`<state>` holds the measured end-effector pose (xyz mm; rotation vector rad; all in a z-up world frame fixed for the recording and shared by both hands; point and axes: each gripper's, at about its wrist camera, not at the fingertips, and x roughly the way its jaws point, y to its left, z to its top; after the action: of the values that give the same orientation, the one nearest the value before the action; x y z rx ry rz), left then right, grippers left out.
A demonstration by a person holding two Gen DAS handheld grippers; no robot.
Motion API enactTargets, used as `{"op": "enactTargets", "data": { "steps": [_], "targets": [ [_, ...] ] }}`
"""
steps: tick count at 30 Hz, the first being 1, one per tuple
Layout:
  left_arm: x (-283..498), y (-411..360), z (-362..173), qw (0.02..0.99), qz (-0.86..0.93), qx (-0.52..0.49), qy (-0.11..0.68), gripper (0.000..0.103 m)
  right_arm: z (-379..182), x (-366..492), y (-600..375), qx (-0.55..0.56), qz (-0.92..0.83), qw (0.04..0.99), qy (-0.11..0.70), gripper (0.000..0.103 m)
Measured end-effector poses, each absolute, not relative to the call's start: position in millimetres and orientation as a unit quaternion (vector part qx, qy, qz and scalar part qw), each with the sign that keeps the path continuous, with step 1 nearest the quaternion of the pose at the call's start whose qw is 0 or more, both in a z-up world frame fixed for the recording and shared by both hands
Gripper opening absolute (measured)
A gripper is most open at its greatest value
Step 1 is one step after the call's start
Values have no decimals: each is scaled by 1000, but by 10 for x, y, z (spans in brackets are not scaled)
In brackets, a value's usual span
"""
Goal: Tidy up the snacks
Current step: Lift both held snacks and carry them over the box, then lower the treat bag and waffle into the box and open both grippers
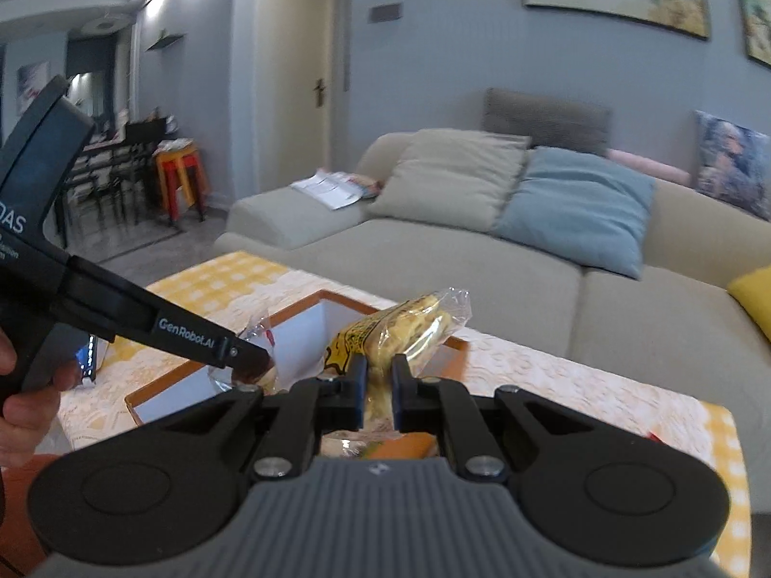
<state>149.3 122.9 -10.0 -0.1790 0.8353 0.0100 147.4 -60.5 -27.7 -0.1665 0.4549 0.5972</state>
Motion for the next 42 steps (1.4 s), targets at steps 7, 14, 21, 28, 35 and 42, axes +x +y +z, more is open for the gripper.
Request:
{"op": "enactTargets", "data": {
  "steps": [7,14,21,28,35,42],
  "targets": [
    [1828,1315,-296,904,19,-52,423,24,-539,1925,-185,-125,302,907,265,7],
    [2221,1264,-423,901,22,0,433,24,-725,2302,-1,-156,292,896,296,7],
    [2452,1245,-587,894,32,32,447,24,-937,2547,136,-172,291,879,337,7],
    [2592,1178,-722,887,36,73,456,25,-1079,2550,200,-235,283,863,347,11],
    [2720,1085,-878,873,46,112,473,25,-998,2496,180,-280,274,863,318,20],
    [2740,1003,-884,867,32,144,476,39,-969,2488,92,-259,273,868,324,22]
  ]
}}
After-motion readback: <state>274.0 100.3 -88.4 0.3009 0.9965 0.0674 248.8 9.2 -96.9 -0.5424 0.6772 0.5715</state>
